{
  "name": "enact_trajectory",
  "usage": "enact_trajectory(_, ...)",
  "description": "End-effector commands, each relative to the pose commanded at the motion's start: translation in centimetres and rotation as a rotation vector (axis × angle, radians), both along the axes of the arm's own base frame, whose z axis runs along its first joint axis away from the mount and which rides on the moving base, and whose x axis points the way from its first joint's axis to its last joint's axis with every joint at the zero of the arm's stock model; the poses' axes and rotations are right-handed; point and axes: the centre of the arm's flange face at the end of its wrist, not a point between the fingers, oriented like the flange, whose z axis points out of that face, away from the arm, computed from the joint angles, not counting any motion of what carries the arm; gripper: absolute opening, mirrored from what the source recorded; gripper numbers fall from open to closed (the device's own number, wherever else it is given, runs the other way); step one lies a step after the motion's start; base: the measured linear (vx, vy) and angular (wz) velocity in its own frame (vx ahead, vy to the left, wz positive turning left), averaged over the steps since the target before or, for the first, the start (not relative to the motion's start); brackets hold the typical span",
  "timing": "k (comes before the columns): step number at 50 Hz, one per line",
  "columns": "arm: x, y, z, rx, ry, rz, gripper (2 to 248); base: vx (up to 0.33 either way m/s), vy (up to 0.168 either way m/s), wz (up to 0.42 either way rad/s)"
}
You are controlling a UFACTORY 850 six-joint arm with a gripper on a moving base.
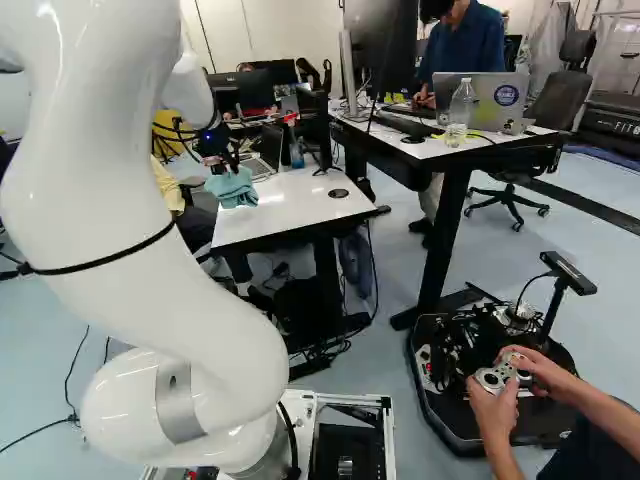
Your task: Clean the table with the green towel
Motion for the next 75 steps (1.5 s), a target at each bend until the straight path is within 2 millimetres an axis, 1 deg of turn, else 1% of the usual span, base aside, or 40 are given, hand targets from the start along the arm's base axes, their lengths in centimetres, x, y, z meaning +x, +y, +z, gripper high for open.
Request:
enact_trajectory(11,0.1,0.3,-1.1,0.007,-0.024,0.002,51,0.0,0.0,0.0)
enact_trajectory(30,0.8,0.7,-3.0,0.02,-0.065,0.001,51,0.0,0.0,0.0)
enact_trajectory(61,0.3,1.2,-6.3,0.02,-0.072,0.01,51,0.0,0.0,0.0)
enact_trajectory(75,0.5,1.5,-7.8,0.018,-0.072,0.012,51,0.0,0.0,0.0)
